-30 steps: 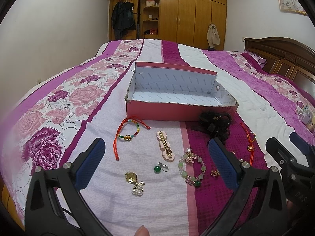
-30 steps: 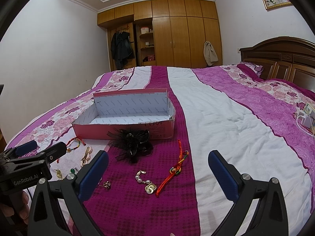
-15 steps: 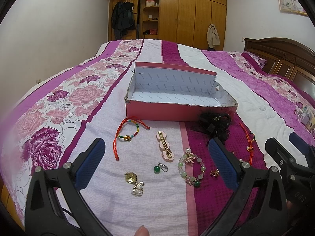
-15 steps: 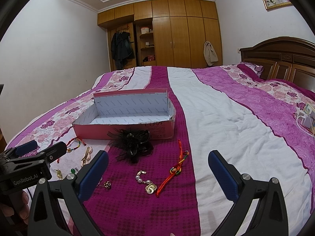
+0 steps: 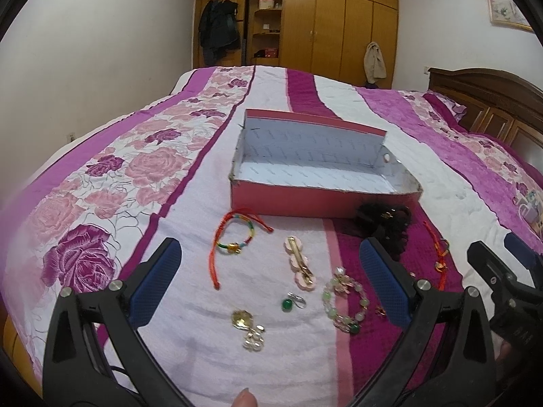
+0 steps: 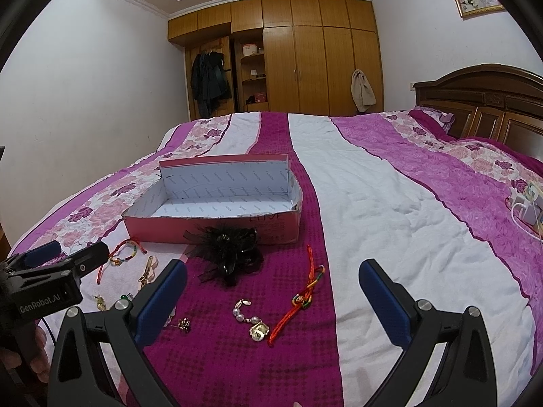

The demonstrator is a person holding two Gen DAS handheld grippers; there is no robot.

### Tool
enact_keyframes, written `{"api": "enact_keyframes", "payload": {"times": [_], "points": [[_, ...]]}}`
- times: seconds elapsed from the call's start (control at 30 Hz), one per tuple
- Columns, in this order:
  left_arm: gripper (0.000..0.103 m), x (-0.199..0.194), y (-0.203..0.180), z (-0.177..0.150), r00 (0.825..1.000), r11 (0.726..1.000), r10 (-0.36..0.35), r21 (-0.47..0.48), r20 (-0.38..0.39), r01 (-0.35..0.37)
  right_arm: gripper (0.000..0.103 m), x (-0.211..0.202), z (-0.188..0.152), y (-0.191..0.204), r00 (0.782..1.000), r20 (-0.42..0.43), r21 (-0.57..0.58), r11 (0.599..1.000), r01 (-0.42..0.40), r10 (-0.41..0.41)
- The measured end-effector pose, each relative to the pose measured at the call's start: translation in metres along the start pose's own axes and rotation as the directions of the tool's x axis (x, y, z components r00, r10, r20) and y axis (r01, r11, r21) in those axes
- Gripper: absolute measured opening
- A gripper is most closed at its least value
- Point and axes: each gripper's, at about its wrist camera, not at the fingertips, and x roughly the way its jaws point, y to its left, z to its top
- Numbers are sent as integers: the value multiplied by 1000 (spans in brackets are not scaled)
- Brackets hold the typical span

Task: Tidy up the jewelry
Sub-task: 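Grasp the rainbow string bracelet with the left tool while the right tool grasps the black feather clip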

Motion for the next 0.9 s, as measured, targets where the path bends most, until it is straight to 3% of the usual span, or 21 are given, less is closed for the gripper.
{"api": "enact_keyframes", "payload": {"times": [0.43, 0.73, 0.9], "points": [[98, 48, 36, 16, 990, 997, 51, -43, -130, -57, 103, 36, 26, 4, 997, -70, 9, 1000, -15, 16], [97, 92, 35, 16, 968, 999, 52, 8, -247, -52, 103, 82, 32, 17, 983, -182, -20, 999, -28, 24], [91, 110, 34, 12, 951, 997, 72, 28, -299, -67, 103, 106, 31, 24, 969, -246, -47, 998, -36, 24]]}}
